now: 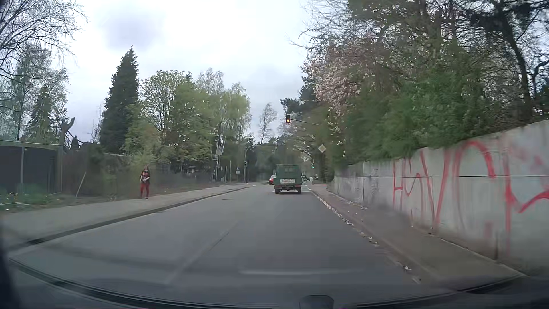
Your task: Follow the waypoints while adhering to traffic rules and regulations
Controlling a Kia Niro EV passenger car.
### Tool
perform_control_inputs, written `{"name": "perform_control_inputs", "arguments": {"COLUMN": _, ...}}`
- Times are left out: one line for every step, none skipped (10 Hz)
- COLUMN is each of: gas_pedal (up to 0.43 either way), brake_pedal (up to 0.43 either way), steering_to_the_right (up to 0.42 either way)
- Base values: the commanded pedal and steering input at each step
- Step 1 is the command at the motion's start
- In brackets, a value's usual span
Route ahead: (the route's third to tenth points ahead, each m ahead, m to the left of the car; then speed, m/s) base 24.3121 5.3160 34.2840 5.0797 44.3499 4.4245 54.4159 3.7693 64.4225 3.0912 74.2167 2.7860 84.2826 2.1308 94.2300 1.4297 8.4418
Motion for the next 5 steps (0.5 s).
{"name": "perform_control_inputs", "arguments": {"gas_pedal": 0.000, "brake_pedal": 0.006, "steering_to_the_right": 0.000}}
{"name": "perform_control_inputs", "arguments": {"gas_pedal": 0.000, "brake_pedal": 0.000, "steering_to_the_right": 0.000}}
{"name": "perform_control_inputs", "arguments": {"gas_pedal": 0.000, "brake_pedal": 0.000, "steering_to_the_right": 0.000}}
{"name": "perform_control_inputs", "arguments": {"gas_pedal": 0.000, "brake_pedal": 0.000, "steering_to_the_right": 0.002}}
{"name": "perform_control_inputs", "arguments": {"gas_pedal": 0.000, "brake_pedal": 0.000, "steering_to_the_right": 0.004}}
